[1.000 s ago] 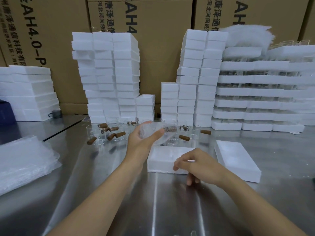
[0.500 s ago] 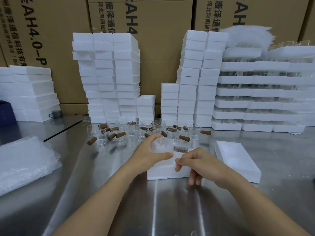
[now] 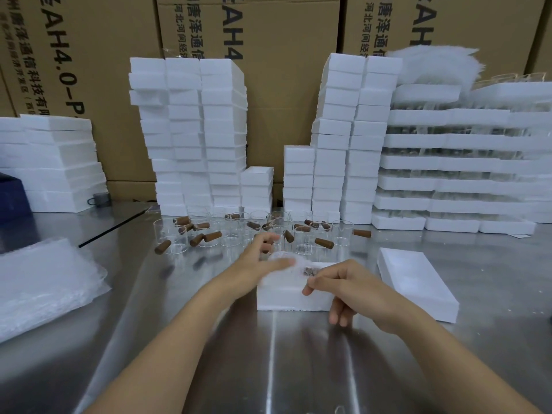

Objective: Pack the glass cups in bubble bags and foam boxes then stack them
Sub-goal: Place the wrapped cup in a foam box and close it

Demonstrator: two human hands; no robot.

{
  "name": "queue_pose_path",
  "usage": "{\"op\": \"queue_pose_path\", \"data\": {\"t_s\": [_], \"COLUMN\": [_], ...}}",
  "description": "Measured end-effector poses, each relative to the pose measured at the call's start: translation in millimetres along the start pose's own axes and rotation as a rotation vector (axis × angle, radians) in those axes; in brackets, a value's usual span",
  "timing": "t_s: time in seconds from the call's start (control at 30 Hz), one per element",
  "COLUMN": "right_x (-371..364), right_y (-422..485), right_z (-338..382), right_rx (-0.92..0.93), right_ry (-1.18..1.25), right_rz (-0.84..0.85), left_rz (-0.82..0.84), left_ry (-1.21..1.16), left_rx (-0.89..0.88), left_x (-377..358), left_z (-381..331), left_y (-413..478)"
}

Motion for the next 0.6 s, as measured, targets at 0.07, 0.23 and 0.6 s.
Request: {"op": "queue_pose_path", "data": {"t_s": [0.07, 0.23, 0.6], "right_x": [0.6, 4.4, 21.7], "right_y": [-0.6, 2.4, 16.3], "right_z": [-0.9, -3.9, -39.9], "right_rx": [-0.005, 0.006, -0.14], "right_ry": [0.006, 0.014, 0.2], "right_rz": [-0.007, -0.074, -0.303], "left_rz": [-0.114, -0.085, -0.208], "left_ry": [-0.077, 0.221, 0.346], "left_rx": [0.019, 0.055, -0.024], "left_x": [22.8, 26.5, 26.5], "left_z": [-1.7, 12.2, 4.5], "left_y": [-1.3, -2.5, -0.3]}}
Point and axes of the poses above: each hand's wrist, its own y-axis towards the middle knuckle, its own x-axis out of the back of the hand, z = x × y, the point moved 9 cm from there along y, towards the middle knuckle, and after that the axes turned 6 degrees about z, right-handed, at the moved point
